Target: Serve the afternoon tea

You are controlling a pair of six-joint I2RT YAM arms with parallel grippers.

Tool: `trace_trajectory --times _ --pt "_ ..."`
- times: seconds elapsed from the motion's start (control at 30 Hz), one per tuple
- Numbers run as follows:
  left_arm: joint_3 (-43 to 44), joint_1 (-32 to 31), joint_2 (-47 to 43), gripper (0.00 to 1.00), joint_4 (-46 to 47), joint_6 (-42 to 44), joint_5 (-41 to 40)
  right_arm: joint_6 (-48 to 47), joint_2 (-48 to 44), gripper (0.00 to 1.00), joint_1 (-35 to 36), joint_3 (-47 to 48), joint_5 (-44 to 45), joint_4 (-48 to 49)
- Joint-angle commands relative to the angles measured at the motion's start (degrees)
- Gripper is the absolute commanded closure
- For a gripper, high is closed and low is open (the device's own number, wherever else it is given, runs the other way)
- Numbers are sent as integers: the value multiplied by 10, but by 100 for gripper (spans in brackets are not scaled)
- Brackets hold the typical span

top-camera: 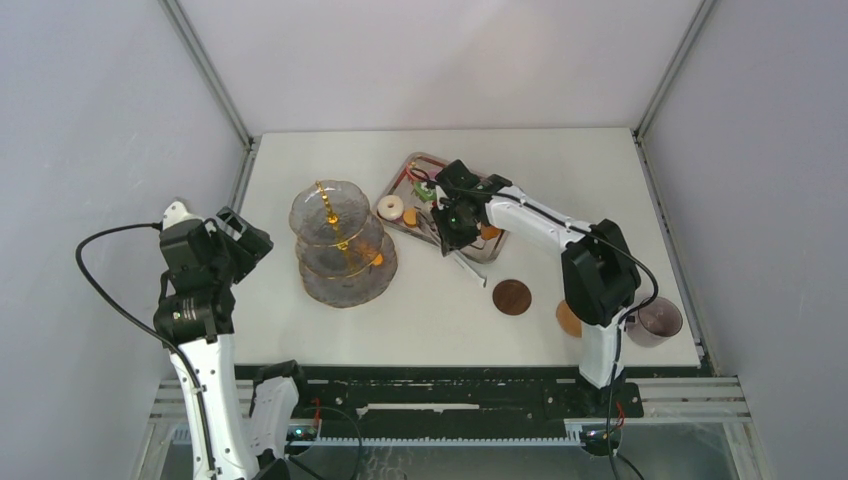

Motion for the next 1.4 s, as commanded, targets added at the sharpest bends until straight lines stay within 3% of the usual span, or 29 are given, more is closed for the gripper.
trace_trajectory --times 0.0,0.5,1.37 --pt "-3 -1 -2 14 20 11 -8 -3 4 69 -7 32 -10 8" --pt "-7 -1 -20 14 36 12 -4 -11 44 51 4 56 32 8" --pt "-5 0 -23 14 26 11 -8 -16 118 46 19 159 64 -9"
